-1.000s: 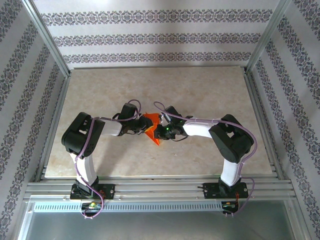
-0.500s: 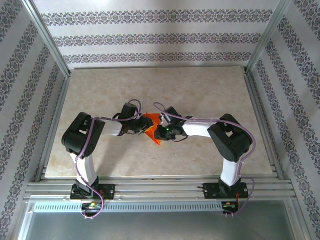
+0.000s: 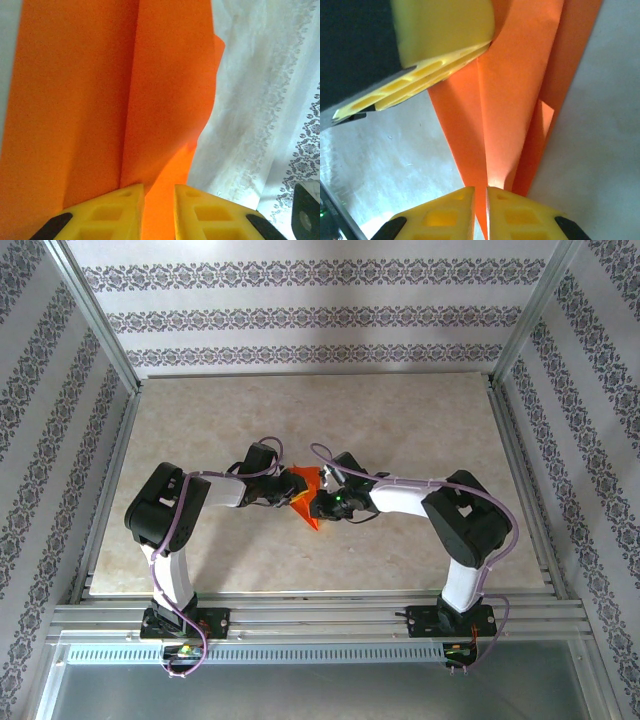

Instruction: Fold a paper plane with a square sheet of paper (pick it up from the middle)

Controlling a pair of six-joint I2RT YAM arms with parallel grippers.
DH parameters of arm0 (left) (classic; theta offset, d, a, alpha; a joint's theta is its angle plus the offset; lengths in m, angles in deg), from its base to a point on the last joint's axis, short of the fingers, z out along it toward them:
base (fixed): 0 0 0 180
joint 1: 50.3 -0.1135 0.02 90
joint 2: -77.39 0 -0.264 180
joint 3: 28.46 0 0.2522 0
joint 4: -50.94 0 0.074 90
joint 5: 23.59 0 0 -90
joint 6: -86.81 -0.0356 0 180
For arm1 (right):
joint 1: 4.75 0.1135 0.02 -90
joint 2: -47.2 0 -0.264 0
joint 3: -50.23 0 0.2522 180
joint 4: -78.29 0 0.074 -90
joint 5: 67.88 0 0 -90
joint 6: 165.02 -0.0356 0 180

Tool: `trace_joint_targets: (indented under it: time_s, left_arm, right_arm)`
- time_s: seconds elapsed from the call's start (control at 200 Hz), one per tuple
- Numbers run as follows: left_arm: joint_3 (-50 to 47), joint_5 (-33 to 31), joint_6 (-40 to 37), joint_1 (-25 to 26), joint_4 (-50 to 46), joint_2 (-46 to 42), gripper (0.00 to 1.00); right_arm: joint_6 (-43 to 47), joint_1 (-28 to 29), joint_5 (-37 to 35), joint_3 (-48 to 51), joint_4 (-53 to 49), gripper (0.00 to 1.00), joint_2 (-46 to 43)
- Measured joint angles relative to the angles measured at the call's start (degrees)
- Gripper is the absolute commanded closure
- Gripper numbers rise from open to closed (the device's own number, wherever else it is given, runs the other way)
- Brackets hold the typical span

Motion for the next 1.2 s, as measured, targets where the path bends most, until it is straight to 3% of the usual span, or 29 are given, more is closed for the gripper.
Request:
trace_joint_targets:
  time_s: [1.199]
  left_arm:
    - [0.76, -0.13, 0.04, 0.02, -1.44, 0.26, 0.76]
  right_arm:
    - [-0.94, 0.57, 0.70, 1.68, 0.70, 0.85, 0.39]
